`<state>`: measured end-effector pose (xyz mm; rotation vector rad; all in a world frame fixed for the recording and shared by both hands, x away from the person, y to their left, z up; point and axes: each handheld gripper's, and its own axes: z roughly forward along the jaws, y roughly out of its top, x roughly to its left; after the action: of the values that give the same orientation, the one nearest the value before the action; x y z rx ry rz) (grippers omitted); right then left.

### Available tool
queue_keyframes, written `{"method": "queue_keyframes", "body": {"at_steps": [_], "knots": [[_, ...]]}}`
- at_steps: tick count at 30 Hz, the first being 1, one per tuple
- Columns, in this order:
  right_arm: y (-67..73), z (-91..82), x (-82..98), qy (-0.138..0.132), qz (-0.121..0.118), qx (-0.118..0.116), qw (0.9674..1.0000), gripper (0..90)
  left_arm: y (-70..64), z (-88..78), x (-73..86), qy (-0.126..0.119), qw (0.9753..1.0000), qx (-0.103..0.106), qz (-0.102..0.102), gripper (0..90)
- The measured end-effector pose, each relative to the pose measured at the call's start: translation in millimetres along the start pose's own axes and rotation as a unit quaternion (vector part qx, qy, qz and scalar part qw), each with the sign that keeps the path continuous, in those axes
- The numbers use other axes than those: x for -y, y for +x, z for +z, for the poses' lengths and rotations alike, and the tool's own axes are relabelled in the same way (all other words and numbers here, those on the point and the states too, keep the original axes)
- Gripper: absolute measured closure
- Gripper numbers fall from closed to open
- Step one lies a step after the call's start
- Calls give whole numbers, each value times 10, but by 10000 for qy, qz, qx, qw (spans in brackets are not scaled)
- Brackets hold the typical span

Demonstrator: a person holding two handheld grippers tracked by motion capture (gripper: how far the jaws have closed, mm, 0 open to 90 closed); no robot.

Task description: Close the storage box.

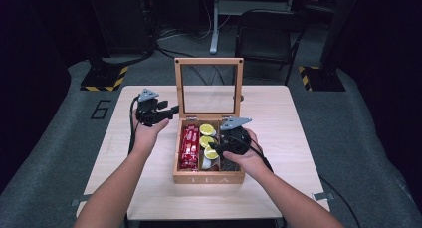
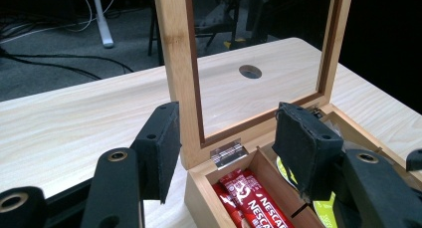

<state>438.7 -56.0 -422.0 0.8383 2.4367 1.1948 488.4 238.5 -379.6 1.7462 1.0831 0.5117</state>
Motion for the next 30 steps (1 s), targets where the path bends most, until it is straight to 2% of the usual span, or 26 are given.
{"method": "queue_keyframes", "body": {"at_steps": [7,10,15,19,25,30], "knots": [[103,77,81,132,-112,-40,9998,303,8,-9,5,4,10000,-2,-7,435],[142,115,103,225,-239,-50,9994,284,16,-11,11,-3,10000,-14,-4,435],[202,167,136,254,-327,-98,9991,265,19,-8,26,6,10000,-11,-22,435],[237,203,158,319,-255,-116,9991,261,22,-12,25,14,10000,-1,-11,434],[222,241,180,364,-311,-102,9988,261,25,-6,37,11,10000,-10,-10,434],[220,258,203,434,-266,-100,9987,269,21,0,50,32,10000,-4,-35,434]]}}
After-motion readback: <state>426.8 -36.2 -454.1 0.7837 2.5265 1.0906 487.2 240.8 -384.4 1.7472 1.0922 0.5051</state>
